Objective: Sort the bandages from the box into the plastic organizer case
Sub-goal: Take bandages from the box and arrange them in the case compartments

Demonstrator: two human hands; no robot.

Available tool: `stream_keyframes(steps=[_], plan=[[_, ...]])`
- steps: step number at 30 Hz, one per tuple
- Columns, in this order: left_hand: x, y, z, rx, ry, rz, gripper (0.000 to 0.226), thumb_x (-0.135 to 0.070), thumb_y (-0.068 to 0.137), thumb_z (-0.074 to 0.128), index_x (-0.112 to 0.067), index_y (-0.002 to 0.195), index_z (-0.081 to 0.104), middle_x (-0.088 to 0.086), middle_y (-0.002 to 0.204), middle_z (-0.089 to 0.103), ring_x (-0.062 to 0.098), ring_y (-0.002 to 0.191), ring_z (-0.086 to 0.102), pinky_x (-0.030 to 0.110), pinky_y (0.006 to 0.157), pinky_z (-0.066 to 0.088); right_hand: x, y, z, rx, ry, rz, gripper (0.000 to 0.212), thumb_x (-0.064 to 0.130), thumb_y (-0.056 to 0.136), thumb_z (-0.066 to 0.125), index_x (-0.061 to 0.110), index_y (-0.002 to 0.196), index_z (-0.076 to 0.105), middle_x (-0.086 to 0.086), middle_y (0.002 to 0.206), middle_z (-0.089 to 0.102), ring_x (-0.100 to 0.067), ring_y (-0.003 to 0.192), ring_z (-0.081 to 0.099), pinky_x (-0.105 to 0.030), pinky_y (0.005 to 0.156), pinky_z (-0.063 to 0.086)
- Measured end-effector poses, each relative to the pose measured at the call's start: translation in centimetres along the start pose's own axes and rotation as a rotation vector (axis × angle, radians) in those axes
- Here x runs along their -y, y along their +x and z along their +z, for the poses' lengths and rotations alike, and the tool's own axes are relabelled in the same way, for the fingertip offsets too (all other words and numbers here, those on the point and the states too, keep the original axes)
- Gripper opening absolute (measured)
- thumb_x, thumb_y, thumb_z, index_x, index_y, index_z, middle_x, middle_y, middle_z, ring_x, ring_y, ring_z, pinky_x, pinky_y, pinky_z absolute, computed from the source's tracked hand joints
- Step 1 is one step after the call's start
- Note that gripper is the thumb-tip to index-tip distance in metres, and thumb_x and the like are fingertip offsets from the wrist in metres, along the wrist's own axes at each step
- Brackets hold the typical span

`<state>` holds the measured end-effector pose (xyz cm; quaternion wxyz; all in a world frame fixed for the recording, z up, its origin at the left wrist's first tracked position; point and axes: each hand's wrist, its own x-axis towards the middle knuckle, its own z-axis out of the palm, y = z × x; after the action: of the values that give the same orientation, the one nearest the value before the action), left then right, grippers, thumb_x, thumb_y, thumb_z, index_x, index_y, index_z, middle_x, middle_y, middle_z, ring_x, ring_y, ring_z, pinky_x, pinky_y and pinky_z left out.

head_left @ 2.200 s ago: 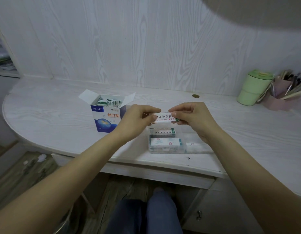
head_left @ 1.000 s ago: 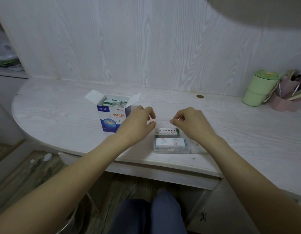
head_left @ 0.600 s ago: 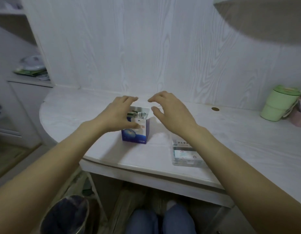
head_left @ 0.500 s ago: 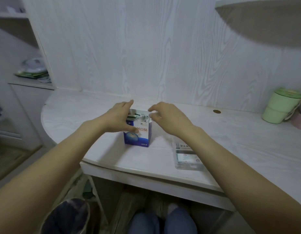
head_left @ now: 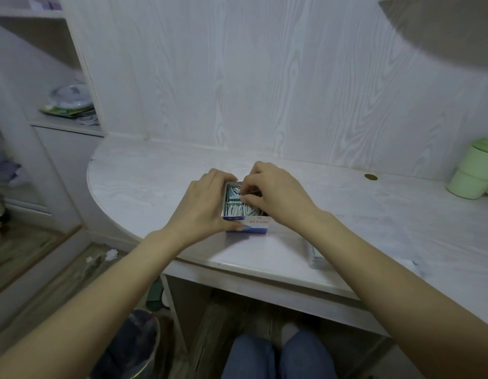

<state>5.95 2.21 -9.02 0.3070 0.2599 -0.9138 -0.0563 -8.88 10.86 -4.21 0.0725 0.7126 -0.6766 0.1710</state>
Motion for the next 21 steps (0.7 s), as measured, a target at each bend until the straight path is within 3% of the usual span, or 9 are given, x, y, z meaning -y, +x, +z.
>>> stream_keyframes(steps=[3,6,8,11,18,21], plan=[[-0.1,-0.4,-0.1,0.02,-0.042,0.008,0.085,-0.046,0.055,0.083,-0.012,0.124,0.046,-0.001,0.116,0.049,0.015,0.103,0.048,0.029,0.083,0.036,0.5,-0.5,0.2,-0.05,0.013,0.02,0.016,0.027,0.09,0.059,0.018,0.097,0.07,-0.001,0.103,0.055,-0.019,0.101,0.049,-0.028,0.077,0.034],[-0.5,-1.0,-0.8,0.074,-0.195,-0.008,0.09,-0.055,0.057,0.069,-0.015,0.133,0.04,-0.009,0.119,0.042,0.004,0.106,0.043,0.018,0.088,0.036,1.0,-0.9,0.3,-0.091,0.06,0.083,0.021,0.032,0.092,0.056,0.017,0.095,0.071,-0.003,0.098,0.056,-0.021,0.096,0.05,-0.033,0.079,0.038],[-0.6,-1.3,-1.3,0.112,-0.276,-0.039,0.088,-0.042,0.062,0.076,-0.015,0.136,0.038,-0.008,0.124,0.042,0.003,0.113,0.043,0.011,0.09,0.035,1.5,-0.9,0.5,-0.12,0.042,0.138,0.023,0.034,0.093,0.054,0.019,0.097,0.071,-0.002,0.099,0.056,-0.021,0.096,0.051,-0.033,0.079,0.037],[-0.6,-1.4,-1.6,0.114,-0.275,-0.053,0.08,-0.02,0.068,0.08,-0.014,0.137,0.039,-0.003,0.129,0.046,0.008,0.117,0.046,0.016,0.092,0.036,2.7,-0.6,1.0,-0.154,-0.059,0.202,0.022,0.036,0.093,0.052,0.023,0.099,0.069,-0.001,0.103,0.056,-0.022,0.1,0.051,-0.035,0.082,0.034],[-0.8,-1.2,-1.7,0.083,-0.236,-0.009,0.073,-0.019,0.069,0.079,-0.021,0.133,0.044,-0.008,0.124,0.049,0.003,0.11,0.047,0.019,0.089,0.04,4.0,-0.1,1.6,-0.141,-0.078,0.272,0.021,0.016,0.092,0.043,0.016,0.1,0.063,-0.003,0.104,0.054,-0.025,0.098,0.051,-0.033,0.078,0.03],[-0.6,-1.2,-1.7,0.077,-0.206,-0.012,0.075,-0.021,0.069,0.08,-0.018,0.134,0.043,-0.006,0.126,0.049,0.005,0.111,0.047,0.022,0.091,0.04,3.5,-0.2,1.3,-0.124,-0.017,0.293,0.019,0.018,0.095,0.042,0.012,0.1,0.06,-0.006,0.106,0.053,-0.028,0.096,0.052,-0.035,0.081,0.034]])
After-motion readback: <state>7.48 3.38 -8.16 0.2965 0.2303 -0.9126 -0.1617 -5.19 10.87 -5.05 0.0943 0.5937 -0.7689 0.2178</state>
